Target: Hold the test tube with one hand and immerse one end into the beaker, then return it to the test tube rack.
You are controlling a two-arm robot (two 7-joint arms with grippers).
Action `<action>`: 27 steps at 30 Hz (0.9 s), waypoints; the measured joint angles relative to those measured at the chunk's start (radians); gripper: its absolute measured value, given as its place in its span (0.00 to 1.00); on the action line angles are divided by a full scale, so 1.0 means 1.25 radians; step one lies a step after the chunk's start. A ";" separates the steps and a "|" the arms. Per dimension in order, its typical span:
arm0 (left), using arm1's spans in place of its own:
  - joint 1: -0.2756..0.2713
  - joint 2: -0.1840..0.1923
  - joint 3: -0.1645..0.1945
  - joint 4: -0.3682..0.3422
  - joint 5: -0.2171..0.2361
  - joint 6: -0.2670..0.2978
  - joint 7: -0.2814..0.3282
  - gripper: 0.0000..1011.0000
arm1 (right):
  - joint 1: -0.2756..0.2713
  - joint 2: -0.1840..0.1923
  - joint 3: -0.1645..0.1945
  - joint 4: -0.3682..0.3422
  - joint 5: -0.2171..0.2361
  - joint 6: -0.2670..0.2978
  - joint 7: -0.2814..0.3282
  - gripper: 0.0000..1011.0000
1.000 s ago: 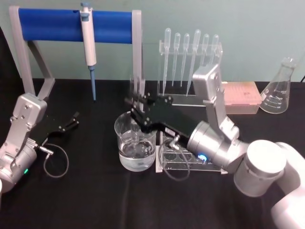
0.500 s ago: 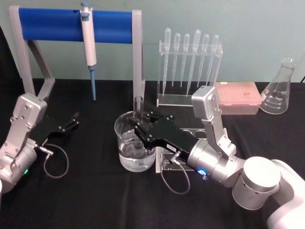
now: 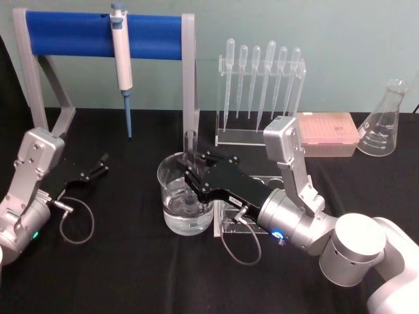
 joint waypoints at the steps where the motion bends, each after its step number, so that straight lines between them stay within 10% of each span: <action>1: 0.000 0.000 0.000 0.000 0.000 0.000 0.000 0.99 | 0.000 0.000 0.000 0.000 0.000 0.000 0.000 0.22; 27: 0.000 0.000 0.000 0.000 0.000 0.000 0.000 0.99 | 0.001 0.001 0.000 -0.002 0.001 0.002 -0.001 0.22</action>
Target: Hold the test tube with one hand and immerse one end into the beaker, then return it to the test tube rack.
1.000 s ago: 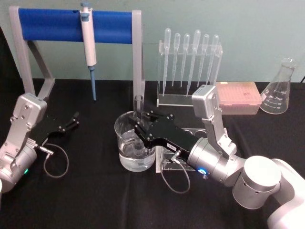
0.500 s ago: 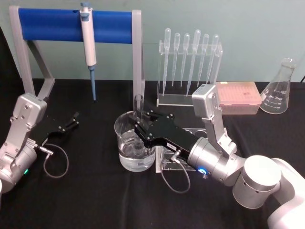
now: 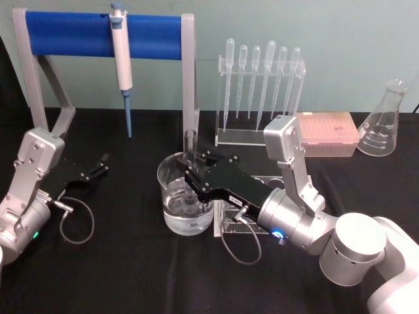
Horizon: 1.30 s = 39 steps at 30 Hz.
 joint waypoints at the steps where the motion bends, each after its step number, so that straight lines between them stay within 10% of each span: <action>1: 0.000 0.000 0.000 0.000 0.000 0.000 0.000 0.99 | 0.000 0.000 0.000 0.000 0.000 0.000 0.000 0.22; 39: 0.000 0.000 0.000 0.000 0.000 0.000 0.000 0.99 | 0.000 0.000 0.000 0.000 0.000 0.000 -0.001 0.22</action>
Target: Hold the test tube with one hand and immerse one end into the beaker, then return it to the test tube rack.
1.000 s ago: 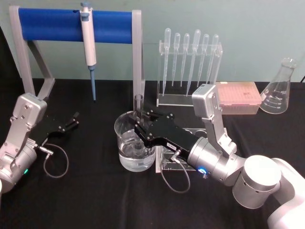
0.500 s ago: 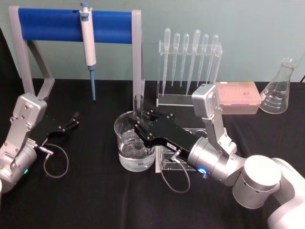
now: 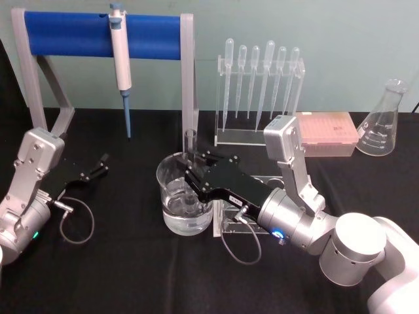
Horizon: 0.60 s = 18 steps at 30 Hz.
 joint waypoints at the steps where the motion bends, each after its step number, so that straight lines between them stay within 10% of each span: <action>1: 0.000 0.000 0.000 0.000 0.000 0.000 0.000 0.99 | 0.000 0.000 0.000 0.000 0.000 0.000 0.000 0.22; 18: 0.000 0.000 0.000 0.000 0.000 0.000 0.000 0.99 | 0.000 0.000 0.000 0.000 0.000 0.000 0.000 0.22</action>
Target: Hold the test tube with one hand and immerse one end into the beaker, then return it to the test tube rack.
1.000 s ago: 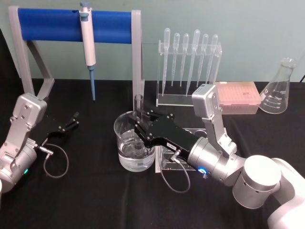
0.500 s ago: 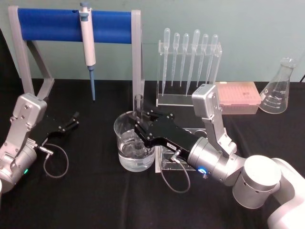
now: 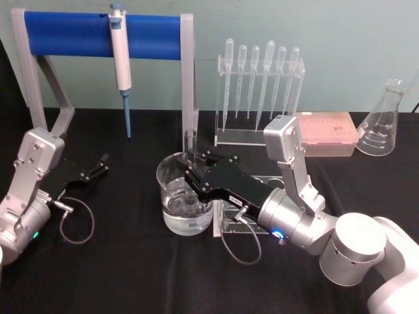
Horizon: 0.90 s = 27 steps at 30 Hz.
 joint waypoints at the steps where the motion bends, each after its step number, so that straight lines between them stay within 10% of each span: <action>1: 0.000 0.000 0.000 0.000 0.000 0.000 0.000 0.99 | 0.000 0.000 0.000 0.000 0.000 0.000 0.000 0.22; 27: 0.000 0.000 0.000 0.000 0.000 0.000 0.000 0.99 | 0.000 0.000 0.000 0.000 0.000 0.000 0.000 0.22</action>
